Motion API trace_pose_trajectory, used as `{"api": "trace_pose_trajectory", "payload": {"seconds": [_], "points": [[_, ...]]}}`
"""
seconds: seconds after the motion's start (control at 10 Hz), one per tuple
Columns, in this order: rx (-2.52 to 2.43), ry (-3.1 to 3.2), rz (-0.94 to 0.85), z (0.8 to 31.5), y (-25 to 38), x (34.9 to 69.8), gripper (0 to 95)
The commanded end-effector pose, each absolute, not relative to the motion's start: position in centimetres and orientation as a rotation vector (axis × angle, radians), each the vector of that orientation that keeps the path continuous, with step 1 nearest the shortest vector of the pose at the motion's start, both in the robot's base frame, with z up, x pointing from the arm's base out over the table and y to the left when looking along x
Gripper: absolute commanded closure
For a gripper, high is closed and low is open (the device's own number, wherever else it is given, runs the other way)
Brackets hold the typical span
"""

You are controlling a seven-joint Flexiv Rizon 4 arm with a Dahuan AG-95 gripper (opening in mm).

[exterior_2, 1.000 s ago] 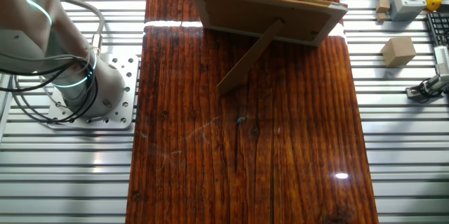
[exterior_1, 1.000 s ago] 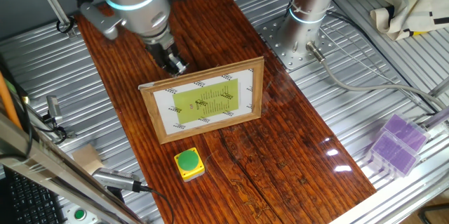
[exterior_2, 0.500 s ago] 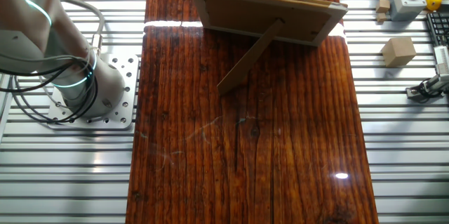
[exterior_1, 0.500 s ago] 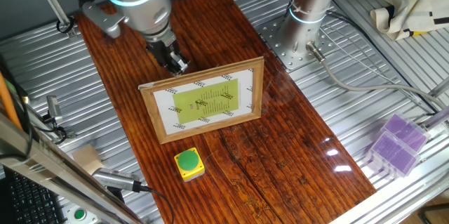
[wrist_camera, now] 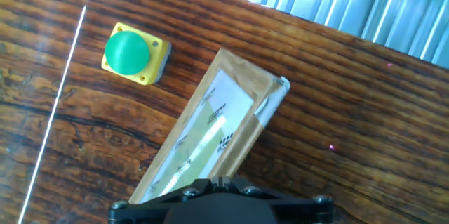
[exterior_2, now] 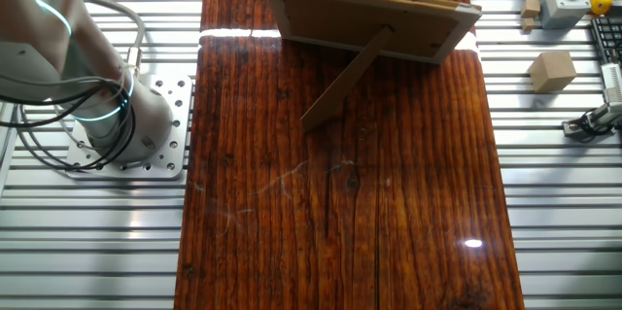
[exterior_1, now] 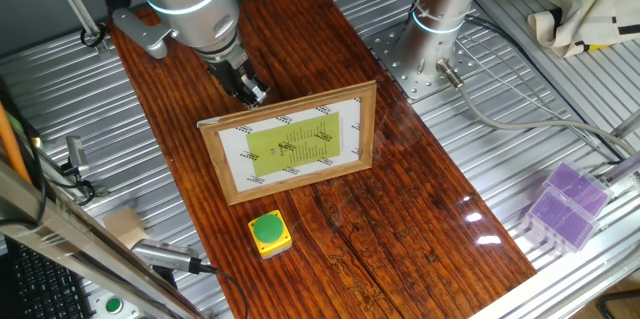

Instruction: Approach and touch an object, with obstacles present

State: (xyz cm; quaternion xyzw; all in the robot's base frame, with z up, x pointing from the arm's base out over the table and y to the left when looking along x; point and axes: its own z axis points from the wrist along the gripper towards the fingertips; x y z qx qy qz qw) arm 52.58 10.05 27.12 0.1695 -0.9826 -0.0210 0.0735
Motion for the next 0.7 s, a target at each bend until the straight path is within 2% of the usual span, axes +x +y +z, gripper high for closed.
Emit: {"api": "trace_pose_trajectory", "payload": {"seconds": [0.1,0.7], "points": [[0.476,-2.954,-0.052,27.0,11.4,52.9,95.0],[0.428,-2.963,-0.046,23.9,15.1,55.4,95.0]]}}
